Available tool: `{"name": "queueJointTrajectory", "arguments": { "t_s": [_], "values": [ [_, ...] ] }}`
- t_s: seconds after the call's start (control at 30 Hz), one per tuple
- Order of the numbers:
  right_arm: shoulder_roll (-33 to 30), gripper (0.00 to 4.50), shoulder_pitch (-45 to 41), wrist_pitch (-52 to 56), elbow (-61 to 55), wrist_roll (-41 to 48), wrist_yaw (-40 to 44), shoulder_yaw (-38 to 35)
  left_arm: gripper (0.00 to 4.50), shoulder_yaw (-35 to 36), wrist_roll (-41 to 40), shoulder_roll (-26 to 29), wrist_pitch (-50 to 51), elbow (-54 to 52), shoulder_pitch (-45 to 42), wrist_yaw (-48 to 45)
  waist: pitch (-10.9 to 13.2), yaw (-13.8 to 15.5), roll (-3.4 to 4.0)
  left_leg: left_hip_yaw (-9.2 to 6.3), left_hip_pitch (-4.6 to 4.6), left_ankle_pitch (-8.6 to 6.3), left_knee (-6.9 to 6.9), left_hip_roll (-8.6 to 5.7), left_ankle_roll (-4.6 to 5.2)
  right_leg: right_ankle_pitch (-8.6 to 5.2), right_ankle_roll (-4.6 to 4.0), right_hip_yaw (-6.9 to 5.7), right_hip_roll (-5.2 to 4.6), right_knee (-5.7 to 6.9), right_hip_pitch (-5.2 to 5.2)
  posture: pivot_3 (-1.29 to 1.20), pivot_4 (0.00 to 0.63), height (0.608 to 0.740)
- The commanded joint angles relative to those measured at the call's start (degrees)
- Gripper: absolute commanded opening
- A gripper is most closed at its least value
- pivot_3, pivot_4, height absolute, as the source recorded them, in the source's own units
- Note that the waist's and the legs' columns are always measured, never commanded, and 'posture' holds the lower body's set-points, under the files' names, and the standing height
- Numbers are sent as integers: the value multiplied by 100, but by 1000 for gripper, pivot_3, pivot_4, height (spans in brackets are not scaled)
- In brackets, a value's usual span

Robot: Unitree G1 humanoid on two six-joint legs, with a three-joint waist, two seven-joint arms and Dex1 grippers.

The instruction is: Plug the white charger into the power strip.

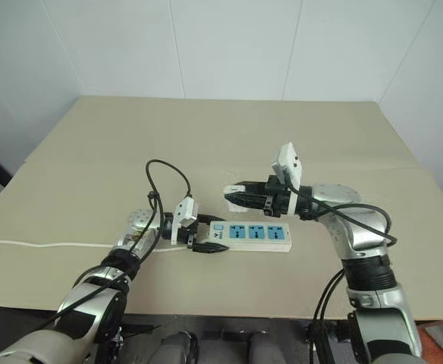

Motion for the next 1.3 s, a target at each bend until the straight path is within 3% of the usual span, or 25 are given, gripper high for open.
{"name": "queueJointTrajectory", "arguments": {
  "t_s": [0.03, 0.37, 0.97, 1.3],
  "values": [
    [125, 1133, -128, -428, 323, 121, 422, -85, 3309, -116, -29, 73, 144, -259, 116, -55, 0, 1, 0, -1, -1, 0, 0, 1, 0, 0, 0, -1, 0, 1, -1, 0, 150, 740],
    [683, 1133, -51, -1566, 1579, -11, 1210, -89, 3309, -264, -57, 197, 276, -612, 293, -11, 0, -80, 1, -2, 5, 0, -1, 1, 0, 0, 0, -1, 1, 3, 3, 0, 150, 740],
    [808, 1133, -349, -2491, 2896, -591, 1763, -9, 3309, -459, -202, 394, 527, -1030, 489, -58, 0, -122, 2, -1, 10, 0, -1, 2, 0, 0, 0, 0, 2, 5, 3, 0, 150, 740],
    [617, 1133, -144, -2725, 2935, -749, 2128, 15, 3309, -475, -238, 366, 498, -1007, 499, 36, 0, -112, 2, -1, 11, 0, -2, 1, 0, 0, 0, 0, 1, 5, 5, 0, 150, 740]
  ]
}}
